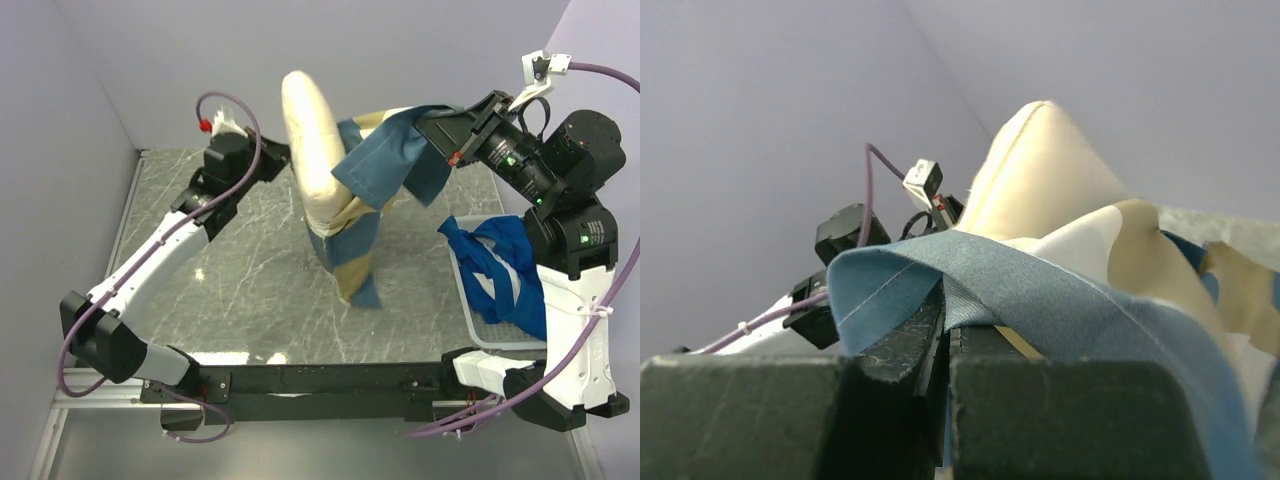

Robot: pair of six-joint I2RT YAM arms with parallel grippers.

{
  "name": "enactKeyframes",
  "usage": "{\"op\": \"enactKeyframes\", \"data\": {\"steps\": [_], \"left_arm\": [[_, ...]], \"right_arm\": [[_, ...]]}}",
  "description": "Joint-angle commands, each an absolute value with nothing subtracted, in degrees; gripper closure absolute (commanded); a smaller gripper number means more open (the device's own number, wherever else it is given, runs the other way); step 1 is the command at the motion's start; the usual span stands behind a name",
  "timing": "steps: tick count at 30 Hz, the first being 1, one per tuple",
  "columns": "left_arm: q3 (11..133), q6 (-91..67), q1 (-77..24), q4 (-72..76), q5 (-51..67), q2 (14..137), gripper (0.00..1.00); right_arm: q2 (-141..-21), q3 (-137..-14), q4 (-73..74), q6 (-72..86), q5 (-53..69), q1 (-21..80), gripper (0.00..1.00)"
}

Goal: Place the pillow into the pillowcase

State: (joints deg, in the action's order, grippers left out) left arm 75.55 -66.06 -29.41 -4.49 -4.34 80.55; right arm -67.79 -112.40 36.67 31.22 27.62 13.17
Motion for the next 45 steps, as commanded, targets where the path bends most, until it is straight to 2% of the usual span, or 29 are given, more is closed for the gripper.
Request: {"op": "enactKeyframes", "data": {"steps": [1,6,10,15,17,19,26,28,31,34,37,40,42,45], "left_arm": [[86.8,-52.5,-29.4,-9.0,-11.2,76.2,0.99],[95.0,-49.8,-23.1,-11.8,-7.7,76.6,0.99],[99.9,-49.4,-22.4,-16.3,-2.3,84.6,0.99],[90.5,-52.1,-19.4,-10.9,-0.5,84.0,0.99],[89.7,-52.2,-17.9,-11.2,-0.5,83.9,0.99],[91.7,-52.2,-16.4,-12.6,0.4,83.0,0.99],[101.9,-54.5,-0.9,-14.2,4.3,78.0,0.99],[100.6,-55.7,-0.5,-12.7,7.1,79.4,0.99],[95.6,-57.7,-3.5,-7.9,11.7,82.3,0.99],[92.8,-55.1,-10.6,-4.9,11.3,84.5,0.99],[94.8,-52.9,-15.3,-5.6,12.1,86.9,0.99],[97.8,-52.0,-14.4,-8.4,10.6,86.3,0.99],[99.5,-52.4,-9.7,-9.9,10.9,85.5,0.99],[101.7,-57.4,-0.2,-9.9,16.4,84.4,0.99]], "right_arm": [[-67.3,-110.0,21.0,37.3,32.3,12.6,1.0],[-66.3,-107.7,18.4,39.1,30.8,12.5,1.0],[-67.1,-107.6,13.3,44.4,36.7,12.7,1.0],[-68.5,-123.4,25.8,35.1,27.5,10.8,1.0],[-69.9,-127.4,28.0,35.9,28.6,7.8,1.0],[-70.7,-126.1,26.0,37.2,31.8,7.1,1.0],[-66.2,-100.1,12.9,43.6,38.6,8.3,1.0],[-66.4,-99.7,14.6,42.1,37.7,12.3,1.0],[-68.0,-107.2,22.7,36.4,33.8,14.0,1.0],[-69.5,-117.5,28.6,33.0,30.6,10.2,1.0],[-71.2,-121.9,27.6,35.5,35.3,1.7,1.0],[-70.8,-116.6,22.2,39.6,38.7,-1.1,1.0],[-69.0,-107.7,17.0,43.3,41.2,-0.3,1.0],[-68.1,-100.7,14.7,41.1,37.9,7.4,1.0]]}}
